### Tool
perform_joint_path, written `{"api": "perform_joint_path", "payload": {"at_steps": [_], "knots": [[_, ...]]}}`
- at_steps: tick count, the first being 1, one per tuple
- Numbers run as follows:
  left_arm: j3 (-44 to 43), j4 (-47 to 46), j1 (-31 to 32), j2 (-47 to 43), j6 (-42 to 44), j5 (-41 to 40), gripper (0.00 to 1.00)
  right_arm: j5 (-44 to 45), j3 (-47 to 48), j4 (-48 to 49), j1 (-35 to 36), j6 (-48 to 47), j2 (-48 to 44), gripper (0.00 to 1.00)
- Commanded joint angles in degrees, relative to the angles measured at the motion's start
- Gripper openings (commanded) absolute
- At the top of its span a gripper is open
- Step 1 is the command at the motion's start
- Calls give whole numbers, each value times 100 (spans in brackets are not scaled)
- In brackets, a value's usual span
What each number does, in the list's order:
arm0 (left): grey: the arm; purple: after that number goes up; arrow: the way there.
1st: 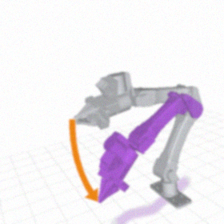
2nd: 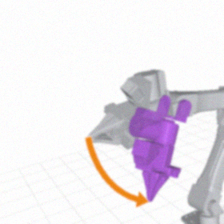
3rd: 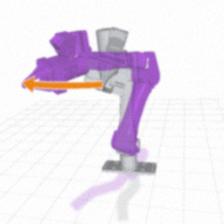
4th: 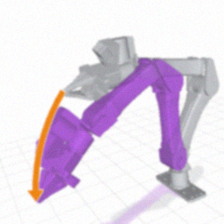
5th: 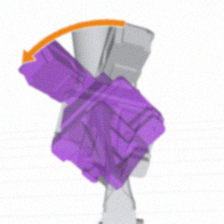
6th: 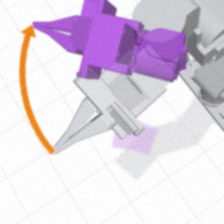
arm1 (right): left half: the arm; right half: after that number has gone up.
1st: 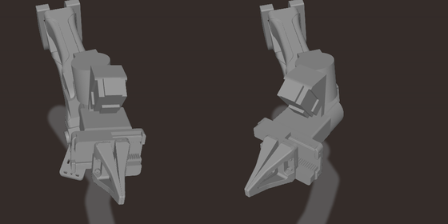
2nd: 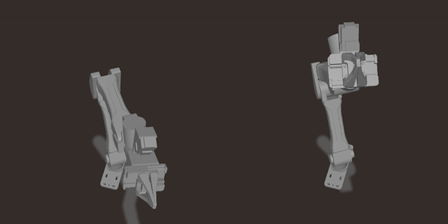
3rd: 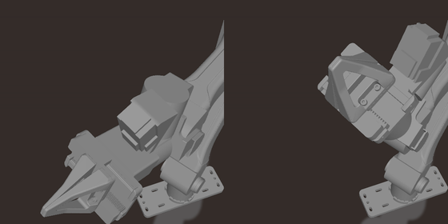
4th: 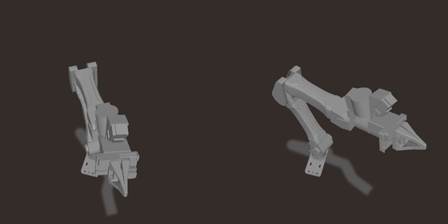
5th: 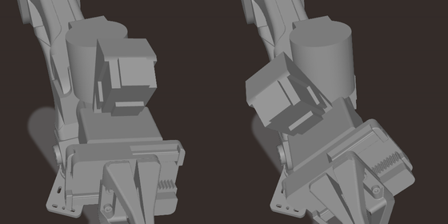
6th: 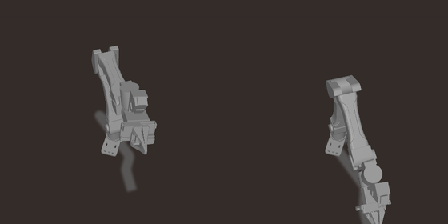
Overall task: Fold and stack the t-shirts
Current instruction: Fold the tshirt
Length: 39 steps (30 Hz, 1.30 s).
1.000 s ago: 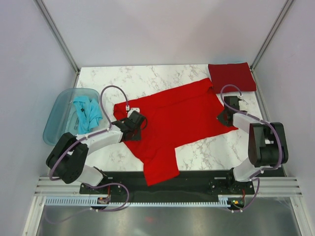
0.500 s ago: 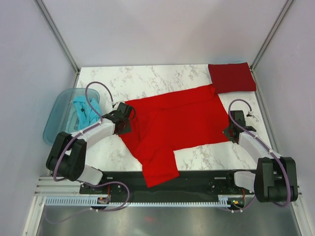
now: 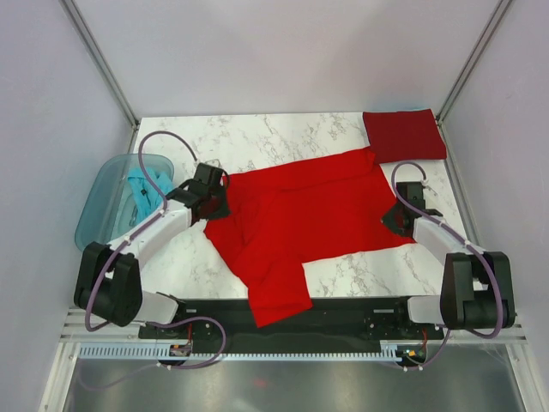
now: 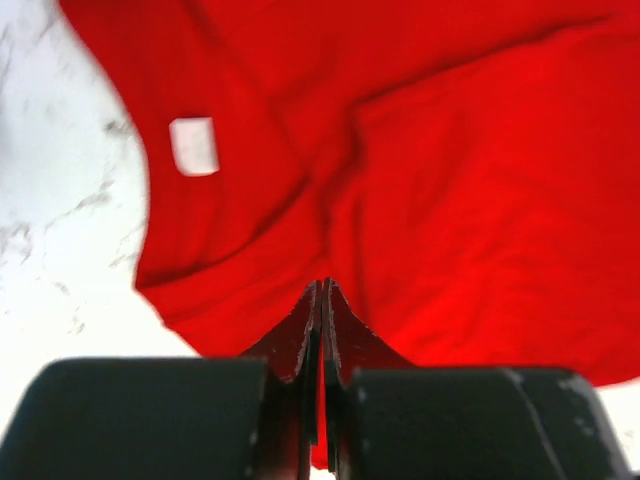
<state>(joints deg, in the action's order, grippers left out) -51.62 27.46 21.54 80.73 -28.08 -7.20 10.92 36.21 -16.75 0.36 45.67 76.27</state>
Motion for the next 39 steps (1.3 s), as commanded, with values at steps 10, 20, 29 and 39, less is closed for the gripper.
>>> {"api": "perform_joint_path", "payload": {"at_steps": [10, 20, 29, 39], "knots": [[-692, 4, -18, 1453, -637, -175, 2, -475, 1229, 463, -18, -480, 1310, 5], [-1315, 119, -369, 2596, 29, -1055, 2, 253, 783, 32, -18, -357, 1496, 4], [-2299, 241, -695, 3422, 881, -1213, 2, 174, -298, 103, 227, 398, 689, 8], [-2371, 479, -721, 3318, 1331, -1477, 2, 1026, -826, -680, 263, 979, -929, 7]]}}
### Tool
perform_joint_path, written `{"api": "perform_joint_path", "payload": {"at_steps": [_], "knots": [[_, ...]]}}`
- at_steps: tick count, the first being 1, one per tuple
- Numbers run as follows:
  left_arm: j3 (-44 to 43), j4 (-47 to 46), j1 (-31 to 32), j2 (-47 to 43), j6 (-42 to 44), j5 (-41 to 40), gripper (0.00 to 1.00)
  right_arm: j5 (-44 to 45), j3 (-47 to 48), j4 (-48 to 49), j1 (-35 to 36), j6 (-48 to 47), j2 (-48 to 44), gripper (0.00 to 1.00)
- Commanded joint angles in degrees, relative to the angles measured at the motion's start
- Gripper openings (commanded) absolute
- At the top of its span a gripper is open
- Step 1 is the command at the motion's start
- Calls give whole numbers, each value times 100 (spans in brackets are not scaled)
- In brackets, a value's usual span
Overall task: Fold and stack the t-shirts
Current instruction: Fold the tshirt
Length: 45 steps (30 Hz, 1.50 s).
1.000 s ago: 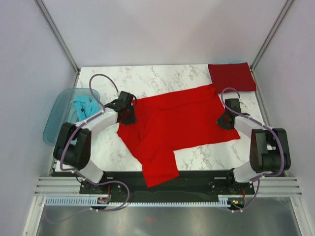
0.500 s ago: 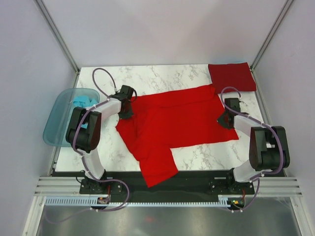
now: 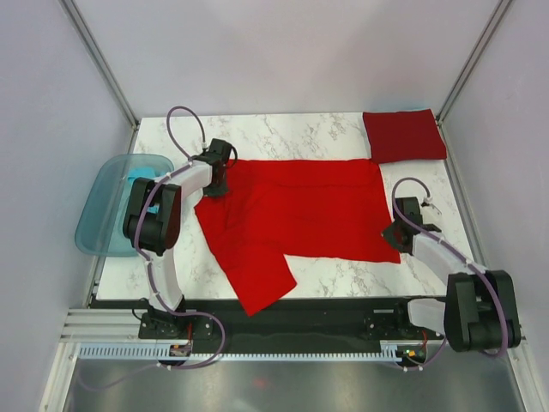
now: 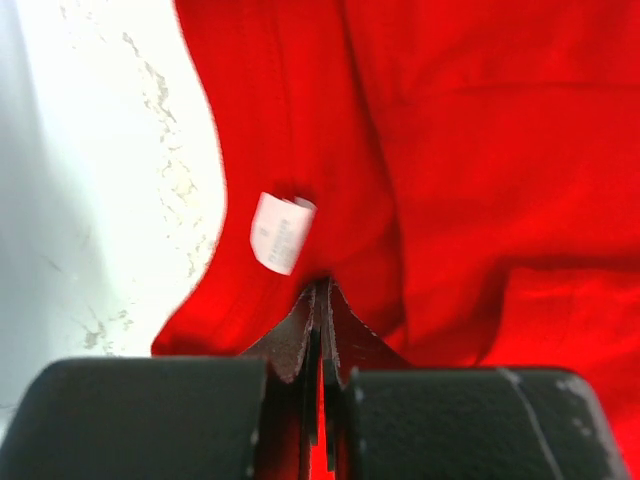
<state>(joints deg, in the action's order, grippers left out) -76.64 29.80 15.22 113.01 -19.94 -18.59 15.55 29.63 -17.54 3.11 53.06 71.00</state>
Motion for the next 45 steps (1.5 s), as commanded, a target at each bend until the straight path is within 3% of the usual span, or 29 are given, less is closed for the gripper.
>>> {"api": "perform_joint_path", "payload": {"at_steps": [1, 7, 13, 17, 19, 20, 23, 31, 40, 45], "knots": [[184, 245, -90, 46, 535, -338, 2, 702, -168, -610, -13, 240, -455, 7], [738, 254, -72, -402, 465, -207, 2, 493, 87, -681, -21, 47, -473, 7], [475, 403, 42, -1366, 562, -48, 17, -104, 507, -593, -13, -472, -535, 8], [352, 500, 244, -2131, 579, 671, 20, -368, 781, -619, -13, -437, -342, 8], [483, 500, 349, -2431, 501, 1319, 18, -465, 834, -584, -13, -384, -245, 8], [701, 500, 376, -2650, 335, 2115, 12, -544, 843, -532, -13, -401, -210, 8], [1324, 483, 604, -2942, -358, 2754, 2, -492, 887, -452, -13, -507, -52, 9], [2425, 448, 1913, -3066, -1670, 2185, 2, -562, 1080, -162, -13, -823, 397, 10], [3418, 483, 2230, -3013, -2180, 1447, 2, -623, 1159, -232, -48, -1210, 239, 13], [3858, 483, 2239, -3153, -2180, 1446, 2, -675, 1150, -329, -294, -1254, 309, 14]]}}
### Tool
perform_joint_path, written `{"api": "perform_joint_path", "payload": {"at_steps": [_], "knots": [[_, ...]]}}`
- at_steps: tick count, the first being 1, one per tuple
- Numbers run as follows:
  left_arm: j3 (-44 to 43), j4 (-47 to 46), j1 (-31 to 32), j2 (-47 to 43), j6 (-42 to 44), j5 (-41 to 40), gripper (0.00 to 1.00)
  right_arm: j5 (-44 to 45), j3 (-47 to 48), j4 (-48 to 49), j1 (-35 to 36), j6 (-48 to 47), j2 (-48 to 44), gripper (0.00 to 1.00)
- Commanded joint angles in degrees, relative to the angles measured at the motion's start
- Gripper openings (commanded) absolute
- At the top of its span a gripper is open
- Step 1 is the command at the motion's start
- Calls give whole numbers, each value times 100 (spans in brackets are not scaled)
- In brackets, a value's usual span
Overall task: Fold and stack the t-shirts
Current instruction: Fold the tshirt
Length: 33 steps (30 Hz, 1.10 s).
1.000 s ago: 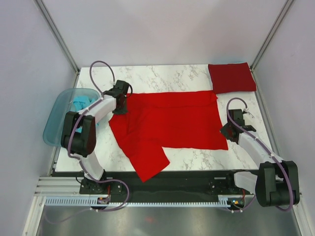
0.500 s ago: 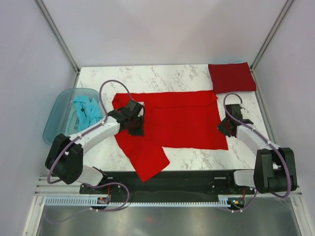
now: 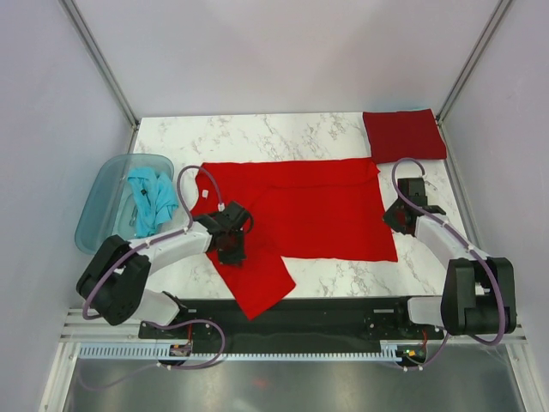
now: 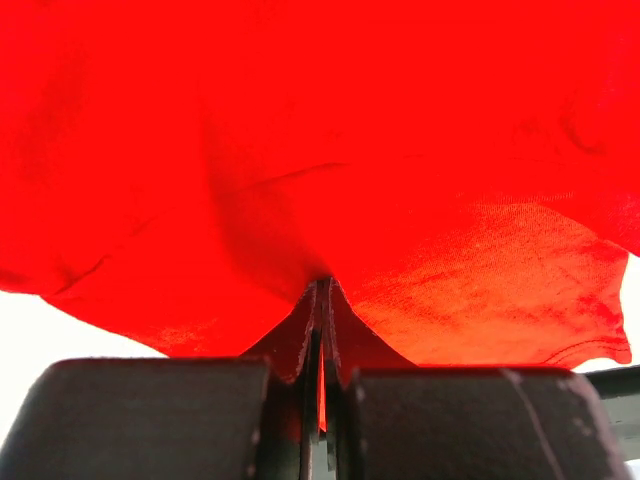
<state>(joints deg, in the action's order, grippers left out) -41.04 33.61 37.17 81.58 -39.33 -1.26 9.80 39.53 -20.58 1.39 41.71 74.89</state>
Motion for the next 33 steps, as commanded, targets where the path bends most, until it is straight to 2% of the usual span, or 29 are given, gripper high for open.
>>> {"api": "perform_joint_path", "payload": {"at_steps": [1, 9, 10, 11, 12, 13, 14, 17, 19, 22, 27, 30, 33], "knots": [[341, 102, 45, -37, -242, -287, 2, -180, 169, -51, -121, -137, -98, 14], [369, 102, 98, -669, -242, -287, 2, -391, 81, -8, -121, -76, -238, 15], [220, 102, 98, -696, -242, -287, 2, -391, 81, 10, -113, -76, -221, 15], [132, 1495, 115, -740, -407, -435, 2, -383, 90, 1, -112, -67, -186, 15], [27, 1656, 141, -775, -644, -1333, 2, -383, 108, 10, -121, -84, -177, 15], [-305, 1797, 229, -871, -611, -1403, 2, -383, 108, 1, -113, -102, -194, 15], [-543, 2347, 308, -907, -637, -1569, 2, -374, 108, 1, -112, -128, -203, 15], [-1421, 2564, 449, -1082, -453, -1878, 2, -496, 143, 80, -112, -190, -203, 16], [-1687, 1986, 449, -1022, -104, -1660, 2, -680, 213, 246, -121, -146, -107, 17], [-2091, 1132, 414, -417, 118, -1414, 2, -822, 336, 449, -121, -15, 191, 17], [-2935, 823, 326, 1338, 452, -1166, 2, -735, 565, 581, -113, 3, 728, 16], [-3165, 762, 291, 1781, 479, -1070, 2, -655, 504, 616, -113, 3, 1053, 15], [-2990, 770, 274, 2002, 452, -1236, 2, -576, 407, 608, -121, -49, 1334, 15]]}}
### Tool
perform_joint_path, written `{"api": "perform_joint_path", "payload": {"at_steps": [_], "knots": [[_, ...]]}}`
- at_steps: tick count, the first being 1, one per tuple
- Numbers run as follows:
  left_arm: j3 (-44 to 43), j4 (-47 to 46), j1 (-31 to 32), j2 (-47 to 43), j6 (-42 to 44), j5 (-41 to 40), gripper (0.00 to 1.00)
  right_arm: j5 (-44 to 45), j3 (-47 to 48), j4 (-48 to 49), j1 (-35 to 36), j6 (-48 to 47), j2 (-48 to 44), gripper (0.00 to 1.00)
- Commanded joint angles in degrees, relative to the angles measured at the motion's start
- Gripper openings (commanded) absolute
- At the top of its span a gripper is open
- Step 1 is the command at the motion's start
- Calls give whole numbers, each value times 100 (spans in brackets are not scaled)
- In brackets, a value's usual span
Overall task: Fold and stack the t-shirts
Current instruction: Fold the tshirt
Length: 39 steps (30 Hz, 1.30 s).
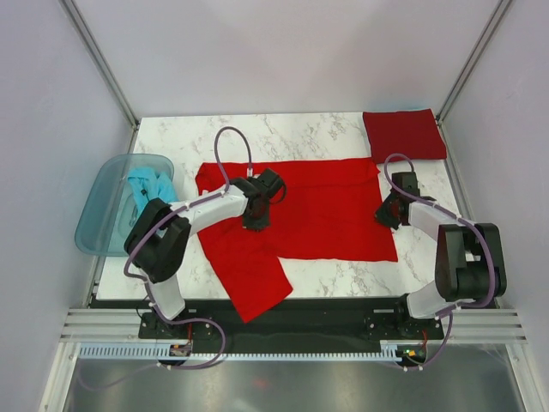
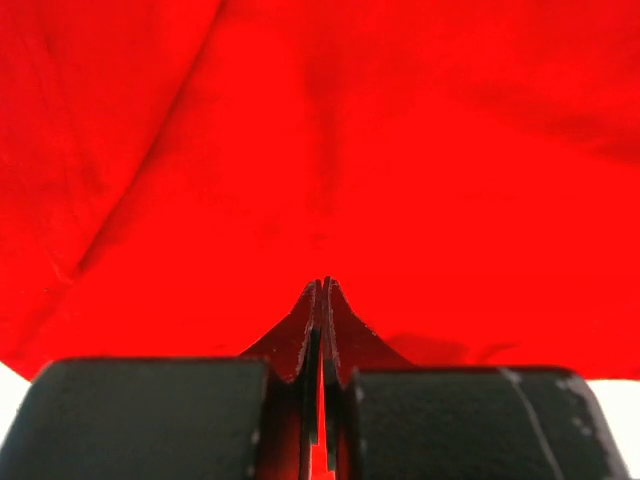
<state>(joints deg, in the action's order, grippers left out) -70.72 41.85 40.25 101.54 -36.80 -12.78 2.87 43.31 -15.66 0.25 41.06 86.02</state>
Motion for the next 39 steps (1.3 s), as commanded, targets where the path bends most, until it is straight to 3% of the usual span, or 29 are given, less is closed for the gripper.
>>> {"api": "perform_joint_path", "payload": {"at_steps": [1, 9, 21, 29, 32, 39], "knots": [[136, -62, -26, 41, 286, -207, 2, 204, -6, 116, -8, 16, 266, 14], [1383, -54, -26, -512, 375, -559, 2, 345, -437, -77, 1, 148, -67, 12], [1825, -54, -26, -1135, 365, -94, 2, 943, -605, -376, -7, 25, -700, 13], [946, 324, -17, -1715, 770, 415, 8, 1031, 705, -842, -8, -204, -639, 17], [1121, 281, 18, -1953, 691, 1213, 8, 1049, 933, -676, -8, -194, -446, 18], [1805, 149, 237, -2234, 499, 1603, 5, 443, 1654, 53, -8, -608, 582, 23]]}}
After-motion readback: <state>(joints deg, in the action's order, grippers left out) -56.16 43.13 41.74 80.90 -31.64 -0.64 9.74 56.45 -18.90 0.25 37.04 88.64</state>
